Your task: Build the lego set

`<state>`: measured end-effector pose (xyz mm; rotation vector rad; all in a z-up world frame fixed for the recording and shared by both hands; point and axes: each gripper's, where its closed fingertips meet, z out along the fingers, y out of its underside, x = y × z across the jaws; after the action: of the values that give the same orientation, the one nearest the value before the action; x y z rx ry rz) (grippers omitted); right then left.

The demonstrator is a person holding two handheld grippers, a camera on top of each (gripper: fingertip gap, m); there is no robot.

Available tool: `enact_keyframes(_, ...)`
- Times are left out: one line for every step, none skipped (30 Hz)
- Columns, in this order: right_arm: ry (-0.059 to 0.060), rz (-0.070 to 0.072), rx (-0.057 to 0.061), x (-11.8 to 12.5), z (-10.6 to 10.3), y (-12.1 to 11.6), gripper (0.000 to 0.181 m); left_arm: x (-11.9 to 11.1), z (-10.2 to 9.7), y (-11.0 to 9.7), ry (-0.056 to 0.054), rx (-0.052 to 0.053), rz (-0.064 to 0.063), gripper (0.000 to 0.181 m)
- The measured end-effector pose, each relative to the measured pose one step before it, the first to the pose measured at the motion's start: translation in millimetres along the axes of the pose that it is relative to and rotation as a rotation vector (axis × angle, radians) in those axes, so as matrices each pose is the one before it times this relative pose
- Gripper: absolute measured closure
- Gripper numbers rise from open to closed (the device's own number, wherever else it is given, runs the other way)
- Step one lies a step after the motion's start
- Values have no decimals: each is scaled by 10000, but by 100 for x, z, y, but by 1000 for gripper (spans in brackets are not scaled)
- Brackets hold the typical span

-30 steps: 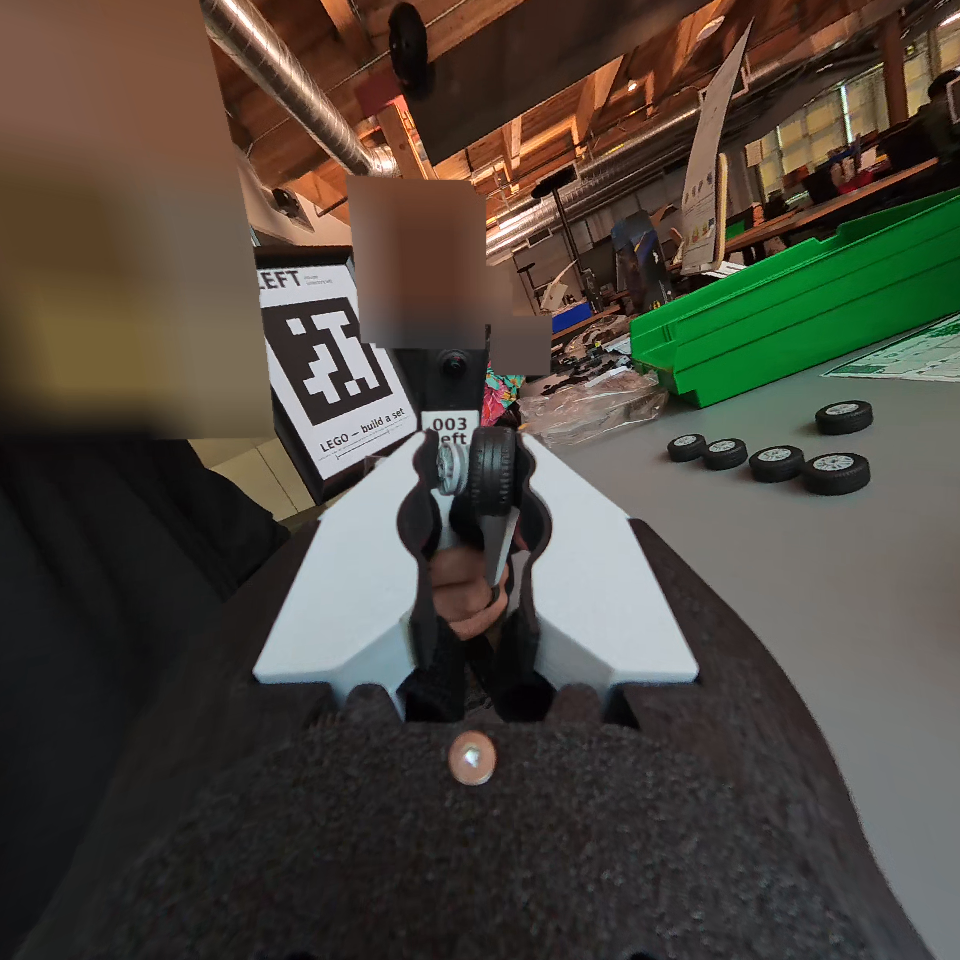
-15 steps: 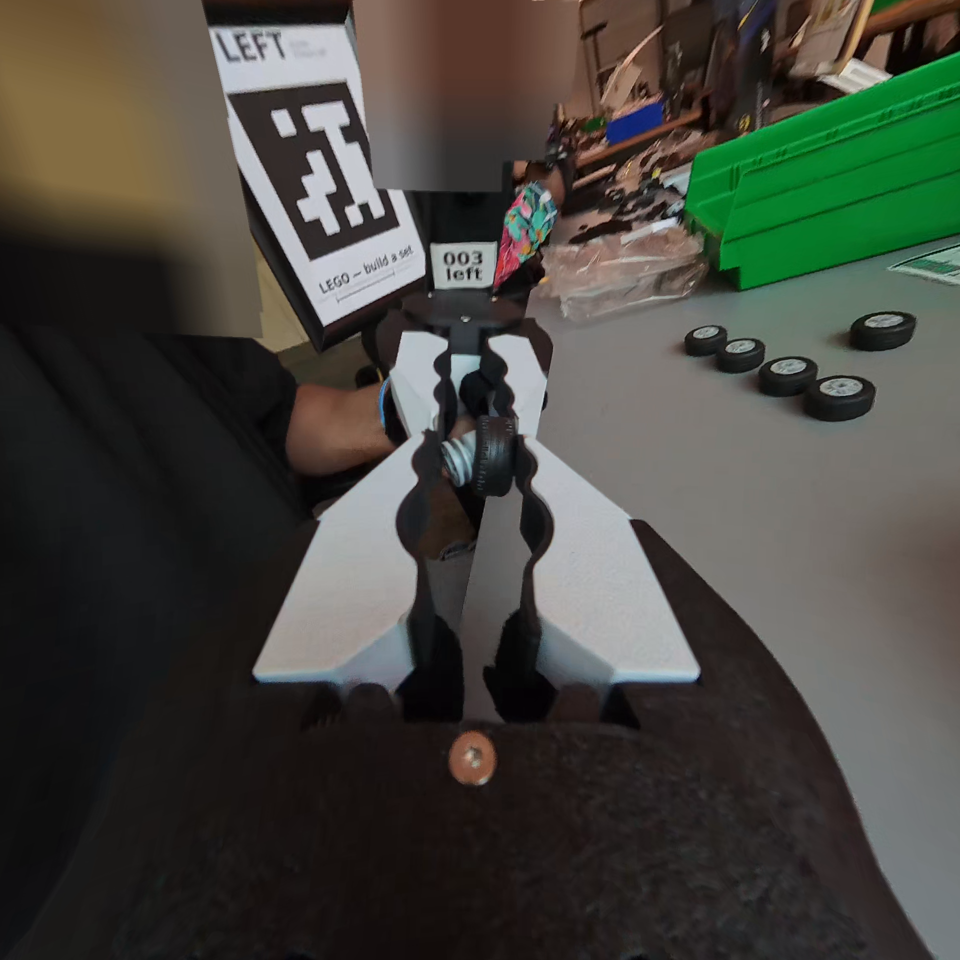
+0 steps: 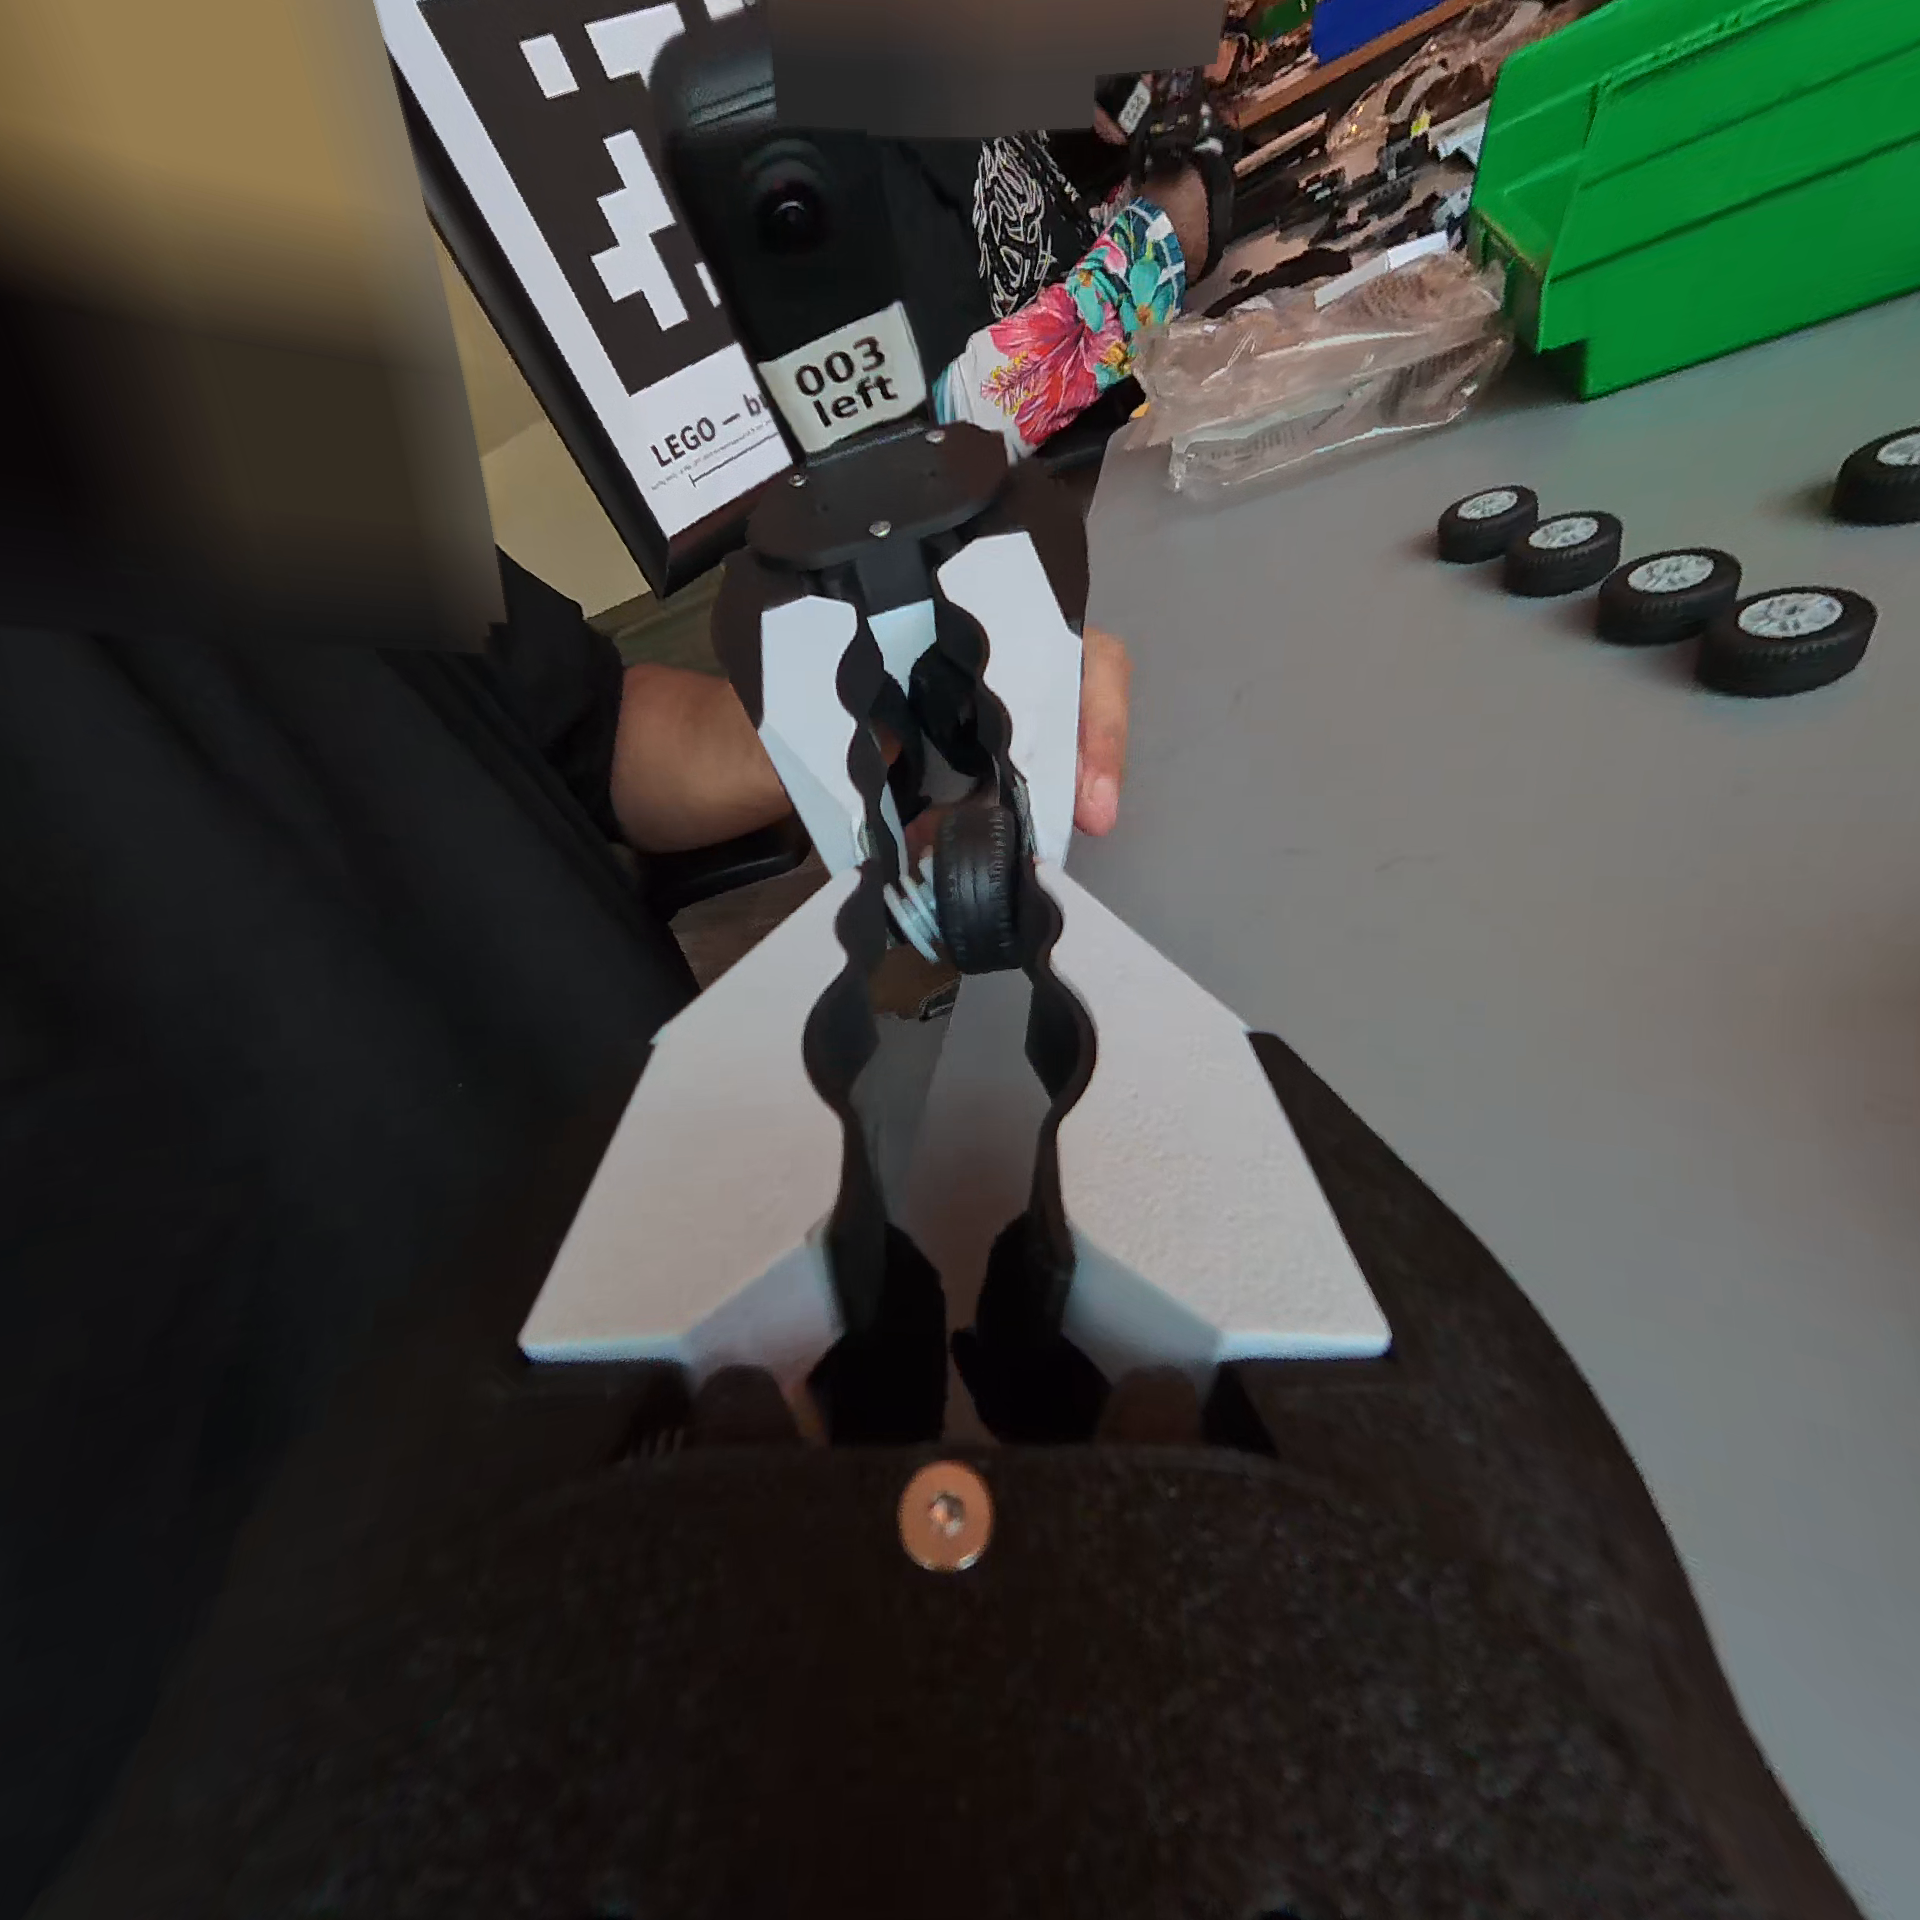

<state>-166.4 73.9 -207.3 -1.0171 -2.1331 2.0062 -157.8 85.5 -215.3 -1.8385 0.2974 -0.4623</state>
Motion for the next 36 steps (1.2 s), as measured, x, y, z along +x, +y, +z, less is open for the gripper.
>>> enact_keyframes(-63,109,-12,-119,-11,74,157,3,23,10,-100,-15,140,156)
enact_keyframes(5,-44,-59,-69,-32,106,157,-28,27,34,-139,-19,148,157)
enact_keyframes(79,-8,-15,68,-26,34,158,-69,50,31,-163,-29,135,157)
enact_keyframes(-44,43,16,-72,-36,10,158,-5,17,-7,-71,-9,101,157)
enact_keyframes(-39,50,-47,-29,-13,80,159,28,39,43,1,-40,41,157)
enact_keyframes(18,104,7,102,-18,5,159,-60,40,36,-35,-50,-2,157)
enact_keyframes(-28,72,-29,32,-12,38,159,-62,41,48,-31,-52,8,157)
enact_keyframes(8,31,-7,41,12,4,159,-56,4,25,-26,-48,47,157)
enact_keyframes(82,-27,18,102,7,-42,160,-109,-10,8,-57,-40,44,157)
enact_keyframes(36,16,-29,75,-1,32,160,-59,23,39,-23,-41,5,158)
enact_keyframes(-41,116,36,31,-32,-20,161,-16,15,-18,-6,2,1,160)
enact_keyframes(11,42,39,56,-36,-66,162,-38,23,-39,-51,21,24,160)
enact_keyframes(-76,-1,6,-102,-30,8,162,58,18,-38,36,11,11,160)
enact_keyframes(20,-8,43,8,-18,-61,162,1,9,-58,23,25,-30,160)
enact_keyframes(118,-49,43,167,-54,-87,162,-122,34,-50,-91,23,-35,160)
enact_keyframes(-45,-2,-77,-17,-41,106,162,10,66,50,-7,-41,-9,160)
enact_keyframes(20,13,-86,41,9,118,162,29,39,104,31,-72,11,160)
enact_keyframes(87,-47,22,67,-11,-28,162,-2,3,23,3,-21,-3,160)
enact_keyframes(-76,-16,-36,-133,-14,67,163,126,13,9,76,-10,5,161)
enact_keyframes(218,52,10,327,-9,-16,163,-181,25,72,-133,-50,2,161)
enact_keyframes(357,5,121,445,-13,-170,163,-393,12,23,-234,-14,-90,161)
enact_keyframes(129,-48,156,66,23,-198,163,-153,-60,-88,44,56,-192,161)
enact_keyframes(29,-158,258,-142,73,-375,162,8,-198,-291,224,200,-240,161)
enact_keyframes(-33,-260,328,-223,46,-519,160,67,-261,-435,226,322,-247,160)
enact_keyframes(-332,-233,139,-581,-42,-287,161,399,-147,-343,380,260,-193,160)
enact_keyframes(-254,-190,52,-402,-92,-137,161,423,-47,-202,345,162,-116,160)
enact_keyframes(-251,-206,6,-297,-111,-90,161,347,28,-86,243,92,-41,160)
enact_keyframes(-261,-89,-215,-344,12,194,161,304,39,95,210,-65,-5,160)
enact_keyframes(27,-134,-111,68,25,133,161,50,5,135,27,-84,42,160)
enact_keyframes(-79,-202,-32,-130,19,29,161,79,-10,49,15,-11,64,160)
enact_keyframes(-95,-63,56,-188,43,-48,161,142,-35,-43,56,43,63,160)
enact_keyframes(23,-15,62,64,18,-27,161,-5,-41,-37,-38,32,36,160)
enact_keyframes(-6,4,-72,54,-20,131,161,-61,21,60,-77,-17,17,160)
enact_keyframes(-1,21,-37,7,-38,68,161,-33,20,51,-74,-3,40,160)
enact_keyframes(-15,41,-21,-56,-52,25,161,32,22,-12,-62,24,72,160)
enact_keyframes(-26,57,-39,-85,-32,57,161,60,38,5,-39,0,85,160)
